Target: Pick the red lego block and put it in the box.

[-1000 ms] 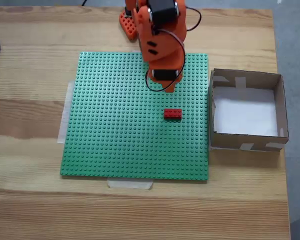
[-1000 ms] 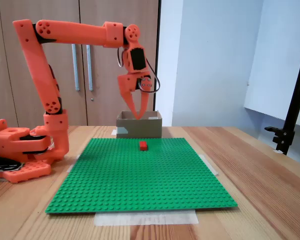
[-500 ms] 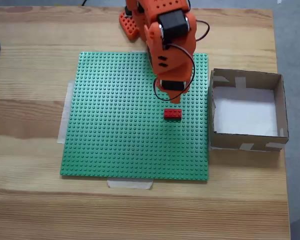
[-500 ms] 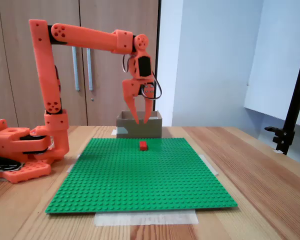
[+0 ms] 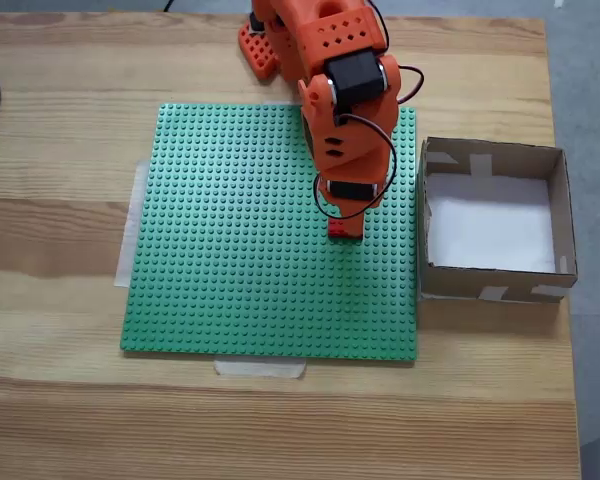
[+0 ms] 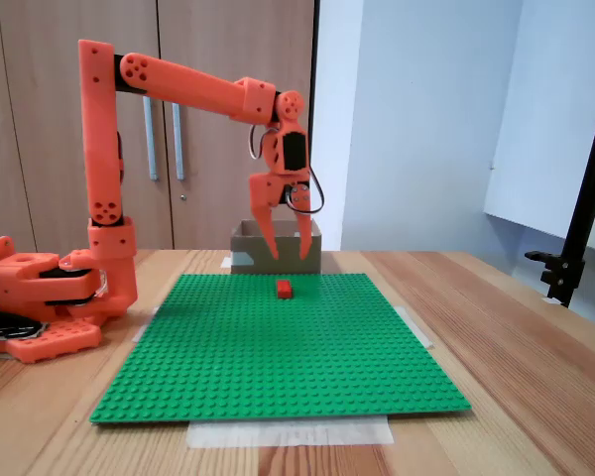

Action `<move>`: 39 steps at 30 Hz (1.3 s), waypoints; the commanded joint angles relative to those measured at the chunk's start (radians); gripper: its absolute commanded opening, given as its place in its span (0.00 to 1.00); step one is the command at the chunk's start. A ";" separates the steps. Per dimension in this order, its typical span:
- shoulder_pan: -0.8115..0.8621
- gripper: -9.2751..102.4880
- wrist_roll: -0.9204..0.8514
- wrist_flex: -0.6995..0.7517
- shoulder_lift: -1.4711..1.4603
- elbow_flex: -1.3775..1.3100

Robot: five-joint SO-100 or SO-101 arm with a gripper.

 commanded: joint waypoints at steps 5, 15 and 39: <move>0.018 0.29 -0.041 -0.051 0.005 0.078; 0.044 0.30 -0.095 -0.115 0.005 0.166; 0.046 0.29 -0.195 -0.250 0.005 0.256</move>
